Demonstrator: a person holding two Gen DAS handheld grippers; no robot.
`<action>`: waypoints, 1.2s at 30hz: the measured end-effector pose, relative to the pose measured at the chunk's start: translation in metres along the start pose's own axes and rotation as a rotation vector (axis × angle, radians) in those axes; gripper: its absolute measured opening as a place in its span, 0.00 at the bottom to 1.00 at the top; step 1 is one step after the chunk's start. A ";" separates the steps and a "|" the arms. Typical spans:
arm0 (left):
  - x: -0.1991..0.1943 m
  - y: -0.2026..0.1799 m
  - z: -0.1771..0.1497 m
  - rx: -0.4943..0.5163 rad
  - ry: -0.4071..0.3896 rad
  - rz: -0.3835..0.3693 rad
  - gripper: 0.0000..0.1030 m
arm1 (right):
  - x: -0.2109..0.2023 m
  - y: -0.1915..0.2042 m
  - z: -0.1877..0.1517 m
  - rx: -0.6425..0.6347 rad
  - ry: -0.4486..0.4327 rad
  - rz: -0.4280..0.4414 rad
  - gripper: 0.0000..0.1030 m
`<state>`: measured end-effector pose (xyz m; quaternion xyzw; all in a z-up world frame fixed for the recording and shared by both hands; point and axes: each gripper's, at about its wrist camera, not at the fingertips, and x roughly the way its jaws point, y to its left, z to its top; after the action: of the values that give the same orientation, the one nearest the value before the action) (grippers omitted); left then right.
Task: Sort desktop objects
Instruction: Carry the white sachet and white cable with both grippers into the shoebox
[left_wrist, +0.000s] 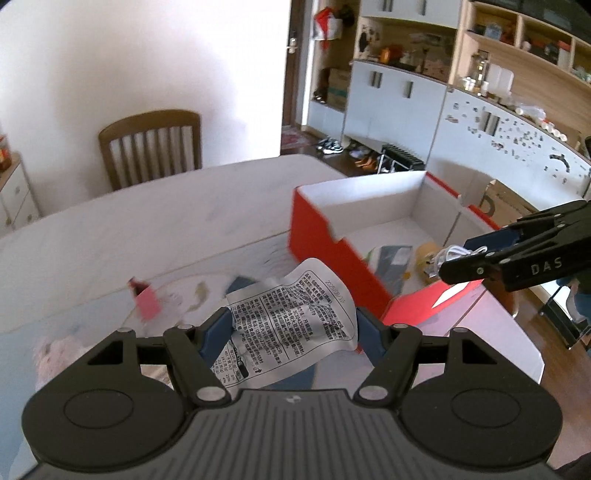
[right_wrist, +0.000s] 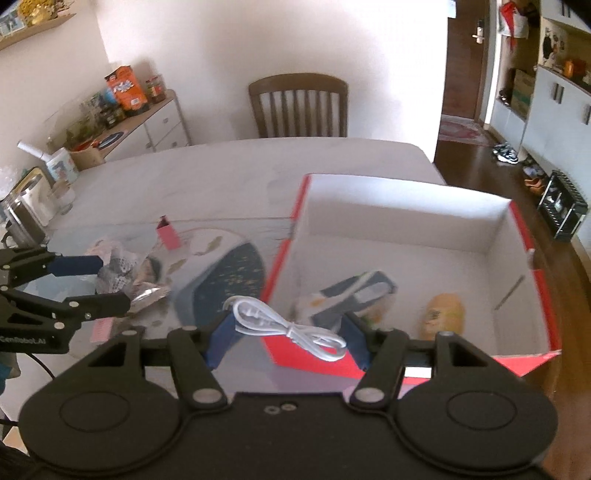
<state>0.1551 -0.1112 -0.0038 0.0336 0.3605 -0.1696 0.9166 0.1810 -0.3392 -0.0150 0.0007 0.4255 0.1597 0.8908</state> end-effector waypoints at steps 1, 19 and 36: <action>0.002 -0.006 0.004 0.010 -0.005 -0.002 0.69 | -0.001 -0.006 0.000 0.003 -0.003 -0.003 0.61; 0.062 -0.089 0.070 0.165 -0.045 -0.064 0.69 | -0.003 -0.084 0.000 0.007 -0.014 -0.062 0.61; 0.161 -0.114 0.122 0.191 0.089 -0.106 0.69 | 0.040 -0.120 0.019 -0.098 0.032 -0.133 0.61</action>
<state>0.3057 -0.2872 -0.0153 0.1091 0.3843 -0.2499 0.8820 0.2527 -0.4394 -0.0500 -0.0737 0.4306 0.1207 0.8914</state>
